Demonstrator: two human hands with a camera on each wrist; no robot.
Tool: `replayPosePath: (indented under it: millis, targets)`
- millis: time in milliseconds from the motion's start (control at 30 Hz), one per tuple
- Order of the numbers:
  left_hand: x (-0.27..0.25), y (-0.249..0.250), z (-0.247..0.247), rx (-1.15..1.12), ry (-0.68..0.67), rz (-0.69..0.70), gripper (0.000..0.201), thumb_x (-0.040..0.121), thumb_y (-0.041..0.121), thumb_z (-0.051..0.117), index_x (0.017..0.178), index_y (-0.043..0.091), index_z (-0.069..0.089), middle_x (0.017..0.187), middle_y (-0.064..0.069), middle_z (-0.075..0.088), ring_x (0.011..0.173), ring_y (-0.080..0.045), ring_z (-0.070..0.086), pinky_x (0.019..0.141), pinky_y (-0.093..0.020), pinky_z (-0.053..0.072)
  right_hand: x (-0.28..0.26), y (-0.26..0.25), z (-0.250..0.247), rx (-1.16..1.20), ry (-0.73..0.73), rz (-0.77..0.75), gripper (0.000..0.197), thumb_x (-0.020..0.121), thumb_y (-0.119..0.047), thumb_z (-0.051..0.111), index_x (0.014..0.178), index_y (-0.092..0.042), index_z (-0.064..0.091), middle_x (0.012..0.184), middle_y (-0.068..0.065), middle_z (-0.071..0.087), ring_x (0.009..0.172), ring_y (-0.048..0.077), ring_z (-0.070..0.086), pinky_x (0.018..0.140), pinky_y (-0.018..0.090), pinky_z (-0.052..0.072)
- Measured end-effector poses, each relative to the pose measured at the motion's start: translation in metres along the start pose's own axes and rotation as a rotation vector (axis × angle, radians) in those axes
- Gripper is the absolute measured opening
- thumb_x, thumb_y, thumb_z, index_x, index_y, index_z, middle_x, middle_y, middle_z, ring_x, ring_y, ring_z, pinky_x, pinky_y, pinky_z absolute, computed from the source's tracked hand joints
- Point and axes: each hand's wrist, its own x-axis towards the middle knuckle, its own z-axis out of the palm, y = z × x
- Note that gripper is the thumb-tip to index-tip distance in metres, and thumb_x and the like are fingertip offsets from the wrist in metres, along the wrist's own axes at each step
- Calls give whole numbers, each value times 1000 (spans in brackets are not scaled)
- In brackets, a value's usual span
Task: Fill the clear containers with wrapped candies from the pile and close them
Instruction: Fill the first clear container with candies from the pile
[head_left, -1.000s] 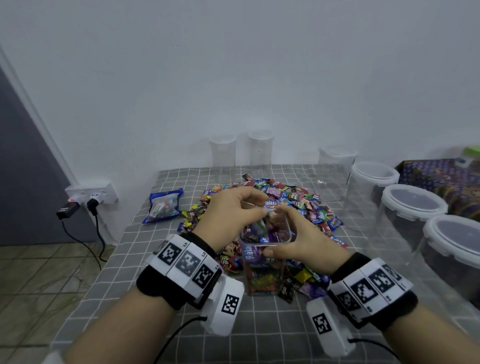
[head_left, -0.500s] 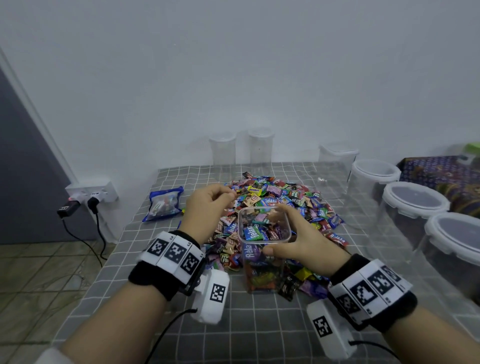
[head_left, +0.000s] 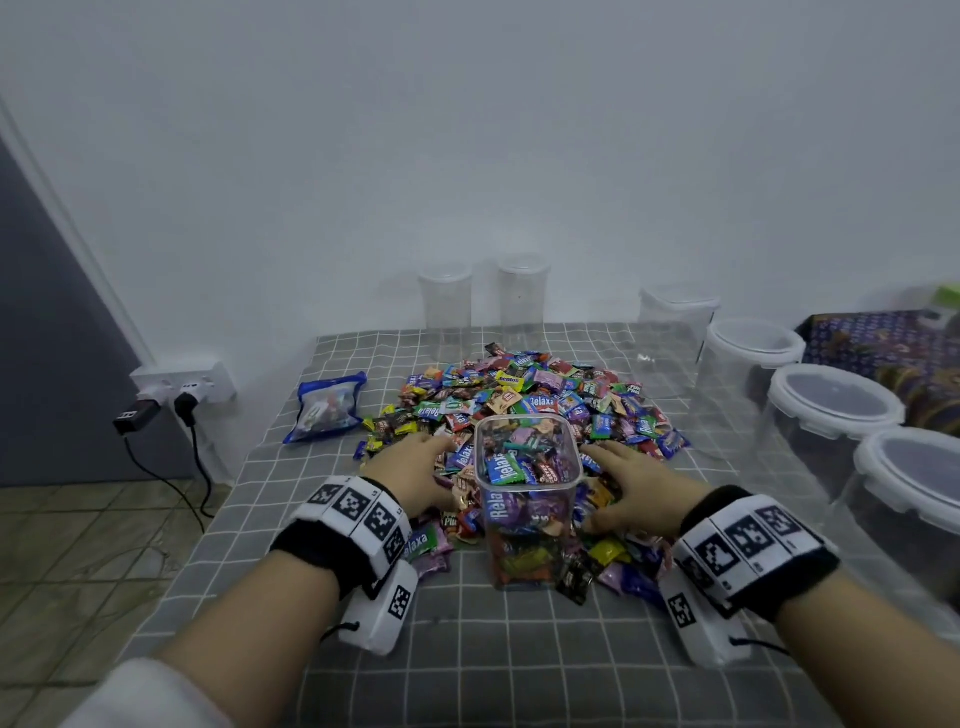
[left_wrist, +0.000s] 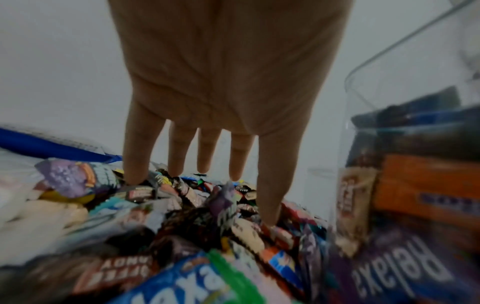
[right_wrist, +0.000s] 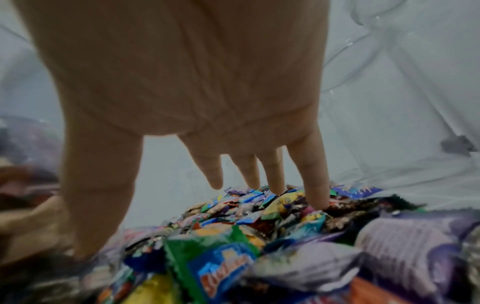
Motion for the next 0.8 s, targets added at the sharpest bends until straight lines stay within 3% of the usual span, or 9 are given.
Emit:
replayPosePath:
  millis: [100, 233, 300, 400, 533, 667, 800]
  targets:
    - [6, 2, 10, 93, -102, 21, 92, 75, 40, 75, 149, 29, 20, 152, -2, 25, 132, -24, 38, 104, -40, 40, 8, -2, 4, -83, -44, 26, 107, 75, -53, 70, 150, -33, -4, 159, 6, -4, 145, 27, 7, 116, 45, 20]
    - [10, 6, 18, 184, -174, 34, 96, 75, 35, 76, 149, 35, 16, 152, -8, 21, 125, -31, 46, 97, -45, 47, 15, -8, 11, -199, -81, 34, 105, 75, -55, 69, 149, -36, -3, 159, 2, -4, 144, 32, 4, 114, 51, 24]
    - [8, 8, 18, 180, -168, 60, 87, 76, 30, 76, 147, 35, 25, 149, -9, 29, 119, -31, 51, 95, -45, 48, 18, -9, 16, -230, -80, 9, 100, 76, -53, 68, 149, -37, 3, 158, 1, 5, 142, 32, 13, 112, 49, 28]
    - [4, 11, 19, 146, -124, 89, 57, 81, 23, 70, 133, 25, 47, 130, -6, 53, 112, -27, 55, 93, -42, 48, 20, -10, 17, -248, -59, -44, 82, 81, -47, 65, 147, -34, 19, 150, 1, 30, 132, 26, 36, 107, 42, 38]
    - [-2, 18, 15, 168, -47, 76, 28, 91, 20, 57, 118, 19, 61, 107, -8, 66, 94, -25, 60, 76, -31, 46, 18, -14, 11, -260, -53, -40, 59, 87, -42, 61, 140, -34, 38, 137, 1, 49, 121, 23, 49, 101, 38, 43]
    - [-9, 25, 9, 237, -4, 80, 24, 95, 19, 50, 111, 10, 66, 106, -14, 66, 97, -30, 61, 80, -35, 48, 15, -15, 8, -262, -11, -33, 41, 92, -31, 57, 133, -28, 51, 130, 3, 57, 117, 22, 53, 97, 30, 44]
    - [-9, 27, 11, 247, 24, 75, 22, 95, 13, 48, 107, 10, 66, 105, -14, 67, 95, -32, 61, 79, -36, 49, 15, -12, 7, -221, 63, -51, 34, 92, -20, 54, 125, -24, 60, 123, 3, 62, 113, 20, 56, 91, 25, 43]
